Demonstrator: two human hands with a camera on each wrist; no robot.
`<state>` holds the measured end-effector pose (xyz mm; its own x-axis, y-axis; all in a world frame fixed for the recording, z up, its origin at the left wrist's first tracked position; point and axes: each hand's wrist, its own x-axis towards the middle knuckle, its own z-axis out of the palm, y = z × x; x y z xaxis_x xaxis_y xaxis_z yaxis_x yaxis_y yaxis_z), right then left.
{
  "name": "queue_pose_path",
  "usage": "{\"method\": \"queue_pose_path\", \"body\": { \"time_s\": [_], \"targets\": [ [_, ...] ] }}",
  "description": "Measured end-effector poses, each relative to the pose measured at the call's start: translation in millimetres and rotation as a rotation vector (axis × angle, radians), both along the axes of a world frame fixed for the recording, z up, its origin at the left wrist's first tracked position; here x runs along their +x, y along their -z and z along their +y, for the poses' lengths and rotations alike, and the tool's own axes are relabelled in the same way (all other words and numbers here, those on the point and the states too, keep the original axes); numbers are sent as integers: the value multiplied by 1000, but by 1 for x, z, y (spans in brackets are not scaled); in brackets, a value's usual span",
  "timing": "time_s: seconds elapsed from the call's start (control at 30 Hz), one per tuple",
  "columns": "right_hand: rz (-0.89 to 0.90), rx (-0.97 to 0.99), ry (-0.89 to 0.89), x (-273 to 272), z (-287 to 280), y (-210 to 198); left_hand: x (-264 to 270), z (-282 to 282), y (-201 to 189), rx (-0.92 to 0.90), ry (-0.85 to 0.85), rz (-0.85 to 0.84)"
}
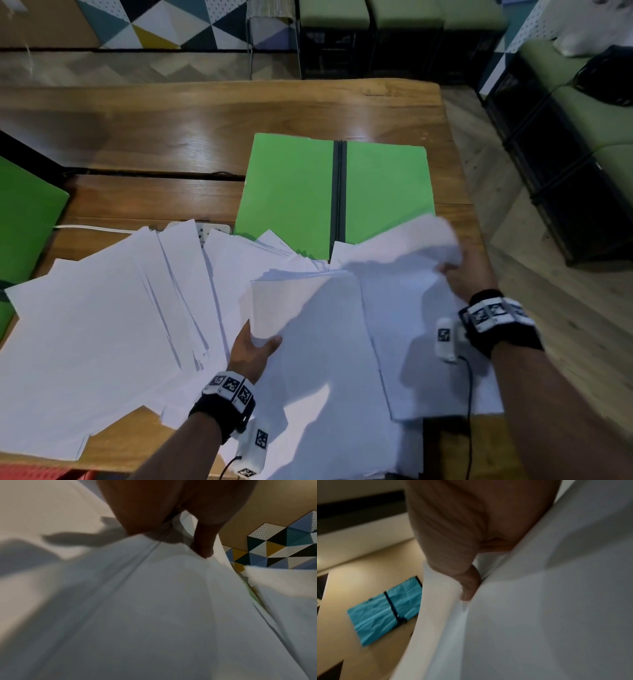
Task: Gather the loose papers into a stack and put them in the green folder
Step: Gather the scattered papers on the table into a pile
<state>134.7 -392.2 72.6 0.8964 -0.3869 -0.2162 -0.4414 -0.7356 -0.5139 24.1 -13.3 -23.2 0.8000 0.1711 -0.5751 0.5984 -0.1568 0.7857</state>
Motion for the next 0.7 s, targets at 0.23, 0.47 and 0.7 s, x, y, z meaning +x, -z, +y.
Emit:
{"method": "queue_pose_path", "body": {
  "time_s": [0.23,0.47,0.7],
  "targets": [
    [-340,208,206,3,-47,-75,1,3,9,33,17,-10],
    [-58,361,18,-60,47,13,3,-9,-23,-10,-54,-13],
    [130,420,-84,-81,122,76,5,-7,-7,47,-35,-6]
  ]
}}
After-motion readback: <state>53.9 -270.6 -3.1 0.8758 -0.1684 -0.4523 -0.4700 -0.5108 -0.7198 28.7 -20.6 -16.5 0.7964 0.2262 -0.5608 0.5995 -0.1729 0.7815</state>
